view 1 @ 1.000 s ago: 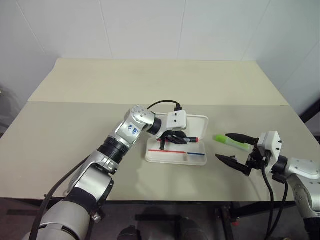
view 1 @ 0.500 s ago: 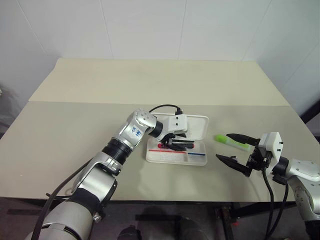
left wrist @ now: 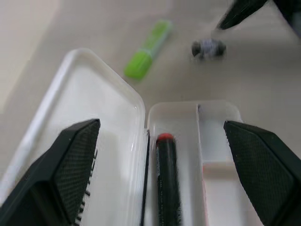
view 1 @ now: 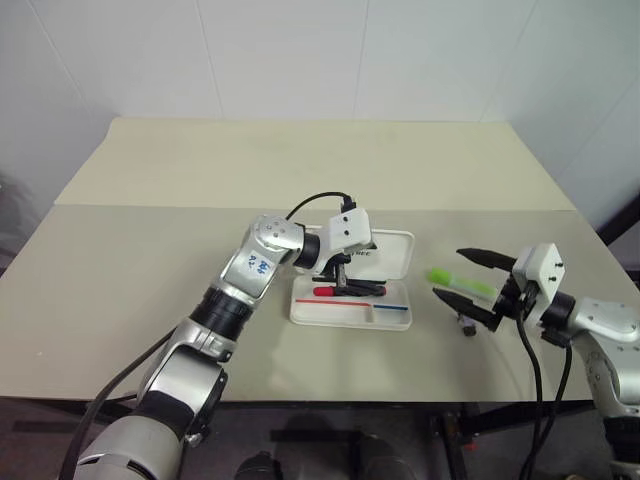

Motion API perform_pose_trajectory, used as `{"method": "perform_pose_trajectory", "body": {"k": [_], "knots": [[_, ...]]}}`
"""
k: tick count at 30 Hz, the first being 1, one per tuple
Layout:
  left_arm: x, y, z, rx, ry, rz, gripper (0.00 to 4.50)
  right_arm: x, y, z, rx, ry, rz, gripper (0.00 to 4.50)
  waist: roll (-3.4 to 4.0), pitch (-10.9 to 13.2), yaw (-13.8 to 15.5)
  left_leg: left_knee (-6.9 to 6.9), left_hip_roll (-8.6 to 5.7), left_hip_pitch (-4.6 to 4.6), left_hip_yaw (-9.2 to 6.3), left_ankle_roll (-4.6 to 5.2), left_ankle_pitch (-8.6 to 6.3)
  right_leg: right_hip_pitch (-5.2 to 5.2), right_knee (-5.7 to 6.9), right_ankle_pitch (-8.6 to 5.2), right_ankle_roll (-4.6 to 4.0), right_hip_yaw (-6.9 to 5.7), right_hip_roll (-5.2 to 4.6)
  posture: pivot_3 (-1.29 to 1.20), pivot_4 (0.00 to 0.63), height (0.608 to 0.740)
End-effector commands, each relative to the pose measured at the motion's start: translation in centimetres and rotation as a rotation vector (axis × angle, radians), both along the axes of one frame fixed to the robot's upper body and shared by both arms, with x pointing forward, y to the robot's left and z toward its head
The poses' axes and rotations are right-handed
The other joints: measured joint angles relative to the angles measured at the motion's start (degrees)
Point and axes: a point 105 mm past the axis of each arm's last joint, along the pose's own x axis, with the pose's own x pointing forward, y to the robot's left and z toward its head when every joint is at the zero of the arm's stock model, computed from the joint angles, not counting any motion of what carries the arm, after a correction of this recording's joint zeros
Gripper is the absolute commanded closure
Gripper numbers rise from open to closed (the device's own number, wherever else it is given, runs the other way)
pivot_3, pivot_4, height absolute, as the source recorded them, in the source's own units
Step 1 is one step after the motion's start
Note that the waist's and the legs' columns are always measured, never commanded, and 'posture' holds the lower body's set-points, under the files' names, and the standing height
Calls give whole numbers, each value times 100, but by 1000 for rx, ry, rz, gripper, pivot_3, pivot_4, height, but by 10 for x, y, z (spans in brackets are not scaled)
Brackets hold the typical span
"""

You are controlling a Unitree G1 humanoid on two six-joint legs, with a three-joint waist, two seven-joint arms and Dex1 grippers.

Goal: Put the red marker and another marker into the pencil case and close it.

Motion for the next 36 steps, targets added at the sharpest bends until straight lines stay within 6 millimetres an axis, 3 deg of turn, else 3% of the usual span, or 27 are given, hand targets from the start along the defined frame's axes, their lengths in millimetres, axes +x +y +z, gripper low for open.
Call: {"method": "perform_pose_trajectory", "body": {"k": [1,12,19,25,36], "knots": [[-16,12,20,-102,-22,-5,16,13,-4,8,-58,-13,-3,0,0,0,5,0,0,2,1,0,0,0,2,0,0,2,0,0,150,740],[-57,90,8,-256,5,63,16,64,-15,-10,-343,221,38,0,8,-1,-24,1,1,12,12,-1,4,-1,14,-1,-2,10,0,0,150,740],[-72,132,13,-280,-14,86,16,73,-28,-12,-399,282,23,0,8,0,-23,-4,1,7,15,-1,3,-1,-1,-1,-3,6,-3,0,150,740],[-79,151,12,-286,-22,61,16,70,-35,-20,-401,329,22,0,9,0,-60,-6,2,8,19,-1,1,-1,1,-2,-3,7,-4,0,150,740],[-88,165,11,-320,77,-114,16,65,-37,-42,-389,392,3,0,9,0,-199,-4,3,12,20,-3,2,-1,7,-2,-4,8,-3,0,150,740]]}}
